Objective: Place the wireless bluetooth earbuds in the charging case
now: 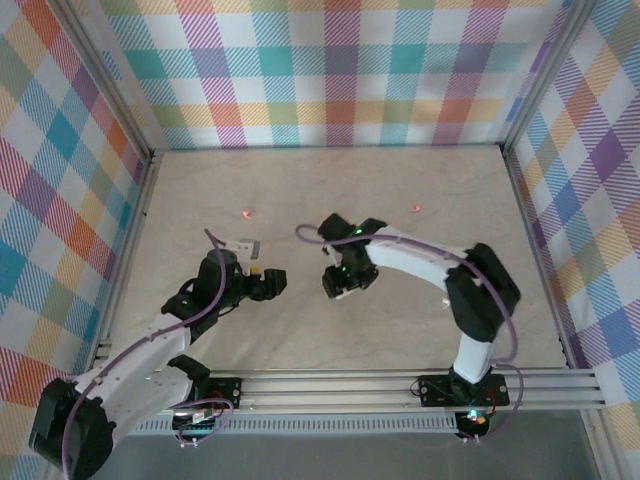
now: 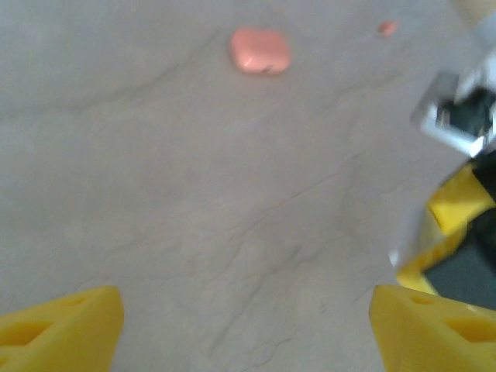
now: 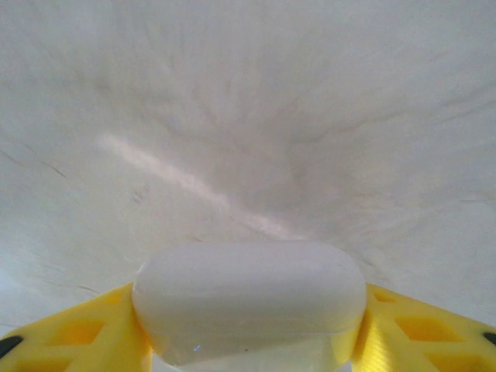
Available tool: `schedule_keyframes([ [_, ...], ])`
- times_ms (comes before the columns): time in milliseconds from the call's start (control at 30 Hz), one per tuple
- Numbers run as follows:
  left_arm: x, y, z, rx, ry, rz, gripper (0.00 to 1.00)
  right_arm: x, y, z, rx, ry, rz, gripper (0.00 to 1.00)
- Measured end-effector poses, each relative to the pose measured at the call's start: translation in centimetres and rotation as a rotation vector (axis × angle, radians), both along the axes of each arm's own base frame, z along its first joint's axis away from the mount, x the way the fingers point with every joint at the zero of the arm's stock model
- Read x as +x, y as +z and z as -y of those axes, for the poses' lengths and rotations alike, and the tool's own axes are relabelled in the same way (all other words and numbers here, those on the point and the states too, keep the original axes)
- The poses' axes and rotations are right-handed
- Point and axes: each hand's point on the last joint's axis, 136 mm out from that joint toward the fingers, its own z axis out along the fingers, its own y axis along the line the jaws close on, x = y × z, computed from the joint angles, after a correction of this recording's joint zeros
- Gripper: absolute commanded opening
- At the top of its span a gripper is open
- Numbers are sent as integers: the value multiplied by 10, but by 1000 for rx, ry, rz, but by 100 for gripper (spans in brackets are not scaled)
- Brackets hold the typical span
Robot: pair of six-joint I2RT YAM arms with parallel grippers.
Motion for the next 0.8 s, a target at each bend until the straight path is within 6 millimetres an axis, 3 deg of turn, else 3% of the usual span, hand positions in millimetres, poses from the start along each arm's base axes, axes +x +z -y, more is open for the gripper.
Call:
schedule_keyframes([
  [200, -7, 58, 36, -119, -233, 260, 84, 41, 104, 12, 354, -255, 173, 48],
  [300, -8, 78, 58, -151, -334, 347, 83, 45, 146, 13, 502, -320, 232, 48],
  [400, -8, 94, 88, -176, -426, 395, 83, 44, 174, 7, 616, -339, 254, 48],
  [533, 6, 113, 119, -235, -468, 450, 83, 44, 194, -1, 711, -352, 259, 49],
  [800, 36, 131, 150, -322, -446, 520, 81, 43, 205, -6, 791, -374, 249, 52],
])
